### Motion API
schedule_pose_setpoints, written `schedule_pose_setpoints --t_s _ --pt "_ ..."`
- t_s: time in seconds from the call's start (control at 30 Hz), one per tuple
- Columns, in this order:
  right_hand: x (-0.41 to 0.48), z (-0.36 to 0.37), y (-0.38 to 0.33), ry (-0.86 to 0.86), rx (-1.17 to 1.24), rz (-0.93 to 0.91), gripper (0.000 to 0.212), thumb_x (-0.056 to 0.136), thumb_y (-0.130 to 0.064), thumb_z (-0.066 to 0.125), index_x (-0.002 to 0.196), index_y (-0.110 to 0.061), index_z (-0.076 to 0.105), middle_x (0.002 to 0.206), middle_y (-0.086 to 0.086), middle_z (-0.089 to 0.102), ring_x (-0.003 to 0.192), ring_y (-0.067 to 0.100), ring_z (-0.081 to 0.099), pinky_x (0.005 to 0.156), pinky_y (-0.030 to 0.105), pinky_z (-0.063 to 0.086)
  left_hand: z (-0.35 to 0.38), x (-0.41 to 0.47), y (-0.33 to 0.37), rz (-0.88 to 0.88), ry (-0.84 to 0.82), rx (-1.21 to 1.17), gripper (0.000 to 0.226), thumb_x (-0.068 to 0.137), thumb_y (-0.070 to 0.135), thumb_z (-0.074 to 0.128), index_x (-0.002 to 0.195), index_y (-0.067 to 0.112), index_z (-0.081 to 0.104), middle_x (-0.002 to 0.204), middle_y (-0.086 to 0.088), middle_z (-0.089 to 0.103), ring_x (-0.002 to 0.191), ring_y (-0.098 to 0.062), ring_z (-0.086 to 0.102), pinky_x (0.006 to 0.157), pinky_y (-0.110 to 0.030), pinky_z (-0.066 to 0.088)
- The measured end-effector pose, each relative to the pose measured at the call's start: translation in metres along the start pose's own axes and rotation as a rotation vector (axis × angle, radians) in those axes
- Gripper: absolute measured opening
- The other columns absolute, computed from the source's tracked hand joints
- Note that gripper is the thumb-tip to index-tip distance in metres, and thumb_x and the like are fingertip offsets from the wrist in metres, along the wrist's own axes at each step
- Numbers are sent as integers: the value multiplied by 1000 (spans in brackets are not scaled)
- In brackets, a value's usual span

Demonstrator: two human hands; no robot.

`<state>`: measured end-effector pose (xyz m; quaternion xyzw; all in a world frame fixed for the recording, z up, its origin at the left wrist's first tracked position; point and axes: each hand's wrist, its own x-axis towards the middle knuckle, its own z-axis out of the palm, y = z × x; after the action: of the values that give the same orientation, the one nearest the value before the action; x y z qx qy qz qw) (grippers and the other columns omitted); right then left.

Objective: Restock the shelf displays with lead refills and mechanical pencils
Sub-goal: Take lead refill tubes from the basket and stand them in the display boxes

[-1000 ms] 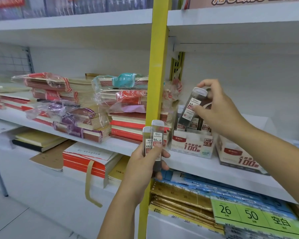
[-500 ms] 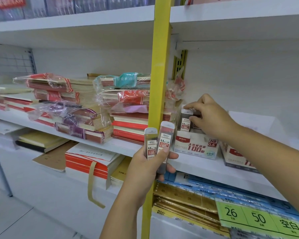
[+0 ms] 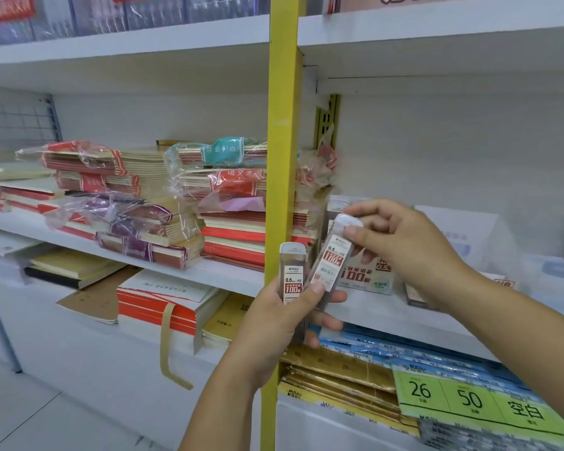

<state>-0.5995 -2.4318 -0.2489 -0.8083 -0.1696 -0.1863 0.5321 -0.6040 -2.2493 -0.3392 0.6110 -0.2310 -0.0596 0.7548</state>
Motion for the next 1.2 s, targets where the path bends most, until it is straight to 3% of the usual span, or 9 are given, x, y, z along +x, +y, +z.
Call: schedule_pose_setpoints --t_s 0.1,0.23,0.37,0.47,0.67,0.8,0.93,1.07,1.2 --pt "9 -13 -4 139 -5 -23 13 89 -22 67 100 -29 64 82 -8 75 70 13 69 63 25 55 -2 1 -1 -7 28 41 33 95 44 55 127 35 54 108 -1 78 81 -18 76 53 -21 54" --pt "24 -22 -15 288 -112 -231 12 91 -18 65 98 -26 62 87 -5 72 79 6 67 63 17 54 -4 4 -4 -7 91 23 22 102 38 49 123 32 53 103 -2 79 80 -19 76 54 -23 55" --pt "38 -14 -14 229 -407 -357 15 93 -20 62 104 -30 60 89 -18 63 83 -2 61 69 10 49 -5 8 -6 -4 179 41 29 90 45 62 115 31 61 98 3 79 79 -15 76 59 -22 58" --pt "49 -7 -5 191 -521 -362 15 94 -21 62 107 -28 61 88 -20 60 82 0 60 71 16 48 -6 9 -8 16 247 75 38 78 50 66 108 28 68 92 4 79 71 -10 74 59 -18 56" --pt "67 -4 11 158 -588 -252 15 91 -25 65 103 -32 61 92 -15 60 82 1 57 69 18 47 -7 13 -12 47 271 130 22 96 38 61 93 17 66 63 8 67 53 -4 59 53 -15 49" --pt "72 -2 22 117 -787 -202 19 90 -26 66 108 -21 69 101 -2 50 89 15 54 77 25 41 -6 13 -13 41 279 118 24 97 39 60 91 17 66 62 6 64 55 -6 59 55 -15 49" --pt "64 -3 24 64 -862 -190 28 95 -27 59 121 -20 66 101 0 49 89 17 53 77 28 44 -4 13 -11 18 275 107 20 98 38 57 93 21 68 65 1 67 60 -6 63 58 -15 51" --pt "43 -7 16 71 -677 -204 25 97 -34 52 117 -32 66 101 -11 58 90 6 55 74 20 41 0 13 -9 28 268 118 15 96 39 60 96 29 71 68 7 70 64 -3 66 61 -15 53" --pt "16 -2 0 -229 -275 -22 23 91 -43 60 113 -46 62 98 -27 69 91 -10 62 77 19 47 11 19 -5 71 222 108 11 95 34 63 97 31 73 74 11 72 66 -1 67 61 -14 53"
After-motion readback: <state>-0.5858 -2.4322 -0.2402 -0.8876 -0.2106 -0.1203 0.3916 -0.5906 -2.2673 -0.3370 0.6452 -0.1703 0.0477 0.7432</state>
